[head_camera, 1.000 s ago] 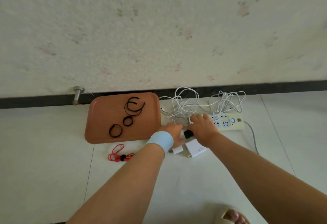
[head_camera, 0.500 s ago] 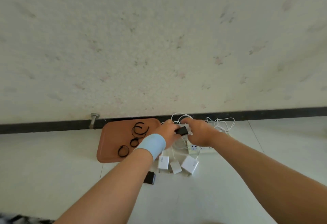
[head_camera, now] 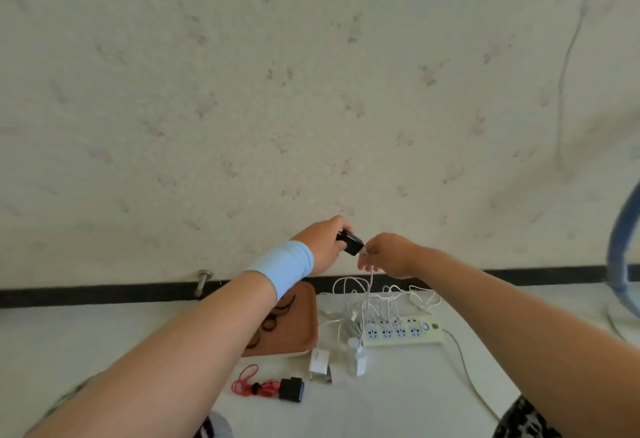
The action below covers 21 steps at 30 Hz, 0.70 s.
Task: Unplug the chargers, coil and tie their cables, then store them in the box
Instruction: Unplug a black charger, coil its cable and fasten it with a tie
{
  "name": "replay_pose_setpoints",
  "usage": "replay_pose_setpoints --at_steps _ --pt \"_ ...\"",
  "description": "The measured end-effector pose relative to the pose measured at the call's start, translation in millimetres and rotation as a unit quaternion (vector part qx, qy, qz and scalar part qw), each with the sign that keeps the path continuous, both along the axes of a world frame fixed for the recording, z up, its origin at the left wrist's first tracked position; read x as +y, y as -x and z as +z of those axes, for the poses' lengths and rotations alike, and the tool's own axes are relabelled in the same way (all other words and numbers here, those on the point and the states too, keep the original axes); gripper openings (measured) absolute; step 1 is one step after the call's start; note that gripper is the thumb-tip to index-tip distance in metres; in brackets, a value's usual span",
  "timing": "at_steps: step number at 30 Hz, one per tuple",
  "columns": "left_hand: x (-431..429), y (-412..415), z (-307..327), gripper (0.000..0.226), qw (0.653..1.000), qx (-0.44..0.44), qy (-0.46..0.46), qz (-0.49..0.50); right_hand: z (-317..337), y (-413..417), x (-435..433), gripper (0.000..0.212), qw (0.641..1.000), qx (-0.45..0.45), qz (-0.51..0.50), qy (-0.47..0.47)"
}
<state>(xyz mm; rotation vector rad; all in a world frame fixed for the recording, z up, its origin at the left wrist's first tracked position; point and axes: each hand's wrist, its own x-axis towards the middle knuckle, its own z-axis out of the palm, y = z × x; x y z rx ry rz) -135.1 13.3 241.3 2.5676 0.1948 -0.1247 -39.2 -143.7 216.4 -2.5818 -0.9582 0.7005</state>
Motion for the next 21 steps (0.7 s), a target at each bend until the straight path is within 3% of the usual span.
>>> replay_pose_setpoints --at_steps 4,8,14,18,20,21 --pt "4.8 9.1 2.8 0.024 0.997 -0.004 0.070 0.028 10.8 5.5 -0.1 0.021 0.998 0.064 0.016 0.001" --pt "4.6 -10.6 3.4 0.027 0.992 0.009 0.115 0.042 -12.2 -2.6 -6.7 0.014 0.998 0.070 0.003 -0.007" --pt "6.6 -47.8 -1.2 0.029 0.984 0.021 0.171 0.050 -63.9 -20.4 -11.7 0.051 0.991 0.040 0.036 0.124" --pt "7.0 -64.2 -5.0 0.029 0.981 0.011 0.186 0.058 -89.6 -33.8 -2.7 0.031 0.992 0.028 0.024 0.122" --pt "8.8 -69.7 -8.2 0.028 0.985 0.010 0.158 0.063 -96.7 -39.2 2.3 0.017 0.992 0.025 0.017 0.126" --pt "11.0 -71.6 -10.1 0.027 0.990 0.011 0.127 0.067 -98.4 -42.7 4.5 0.019 0.992 0.026 0.016 0.123"
